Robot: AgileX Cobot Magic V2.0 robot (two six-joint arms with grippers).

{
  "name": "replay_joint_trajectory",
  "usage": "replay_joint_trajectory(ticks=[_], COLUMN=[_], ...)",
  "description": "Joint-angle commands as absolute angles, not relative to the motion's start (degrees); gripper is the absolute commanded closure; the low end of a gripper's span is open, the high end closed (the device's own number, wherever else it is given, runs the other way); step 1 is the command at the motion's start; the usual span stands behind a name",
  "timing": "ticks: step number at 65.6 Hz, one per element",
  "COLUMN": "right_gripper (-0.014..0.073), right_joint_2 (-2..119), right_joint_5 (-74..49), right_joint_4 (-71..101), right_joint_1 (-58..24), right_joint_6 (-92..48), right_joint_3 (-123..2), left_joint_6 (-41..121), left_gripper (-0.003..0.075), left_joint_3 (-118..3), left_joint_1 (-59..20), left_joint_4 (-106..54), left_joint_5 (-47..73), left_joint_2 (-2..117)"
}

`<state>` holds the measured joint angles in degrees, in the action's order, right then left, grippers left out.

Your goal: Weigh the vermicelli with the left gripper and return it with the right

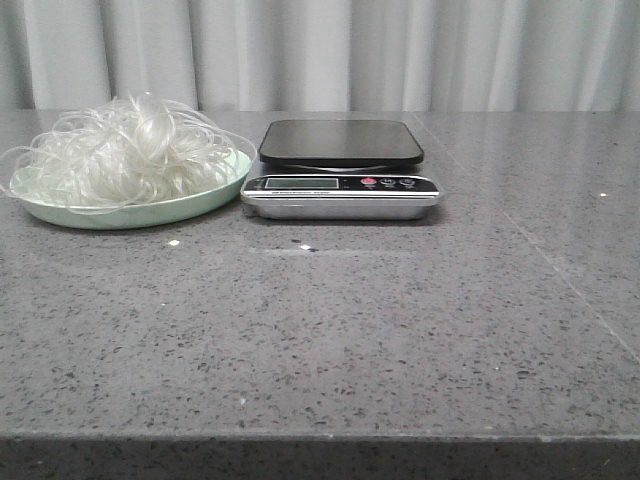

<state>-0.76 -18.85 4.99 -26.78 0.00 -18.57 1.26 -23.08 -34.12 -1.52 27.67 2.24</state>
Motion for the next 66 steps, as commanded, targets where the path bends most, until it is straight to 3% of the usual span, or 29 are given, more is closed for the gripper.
replay_joint_trajectory(ticks=[1,11,18,49,59,66], right_gripper=[0.0081,0.0474,0.0413,0.0414,0.0414,0.0414], right_joint_2=[-0.4,-0.4,-0.4,-0.4,-0.4,-0.4], right_joint_5=[-13.07,-14.29,-16.22,-17.03,-17.03,-17.03], right_joint_4=[3.94,3.8,3.91,3.91,3.91,3.91], right_joint_1=[-26.42,-26.42,-26.42,-26.42,-26.42,-26.42], right_joint_6=[-0.44,-0.44,-0.35,-0.35,-0.35,-0.35], right_joint_3=[-19.85,-19.79,-19.79,-19.79,-19.79,-19.79], left_joint_6=[1.18,1.18,1.18,1.18,1.18,1.18], left_gripper=[0.0594,0.0594,0.0594,0.0594,0.0594,0.0594], left_joint_3=[-24.46,-24.46,-24.46,-23.51,-20.02,-15.91], left_joint_1=[-34.19,-34.19,-34.19,-33.74,-28.9,-21.08], left_joint_4=[-1.71,-1.79,-1.79,-1.79,-1.79,-0.41], left_joint_5=[22.83,22.83,22.83,22.69,21.87,20.18], left_joint_2=[3.0,3.0,3.0,3.11,3.2,3.1])
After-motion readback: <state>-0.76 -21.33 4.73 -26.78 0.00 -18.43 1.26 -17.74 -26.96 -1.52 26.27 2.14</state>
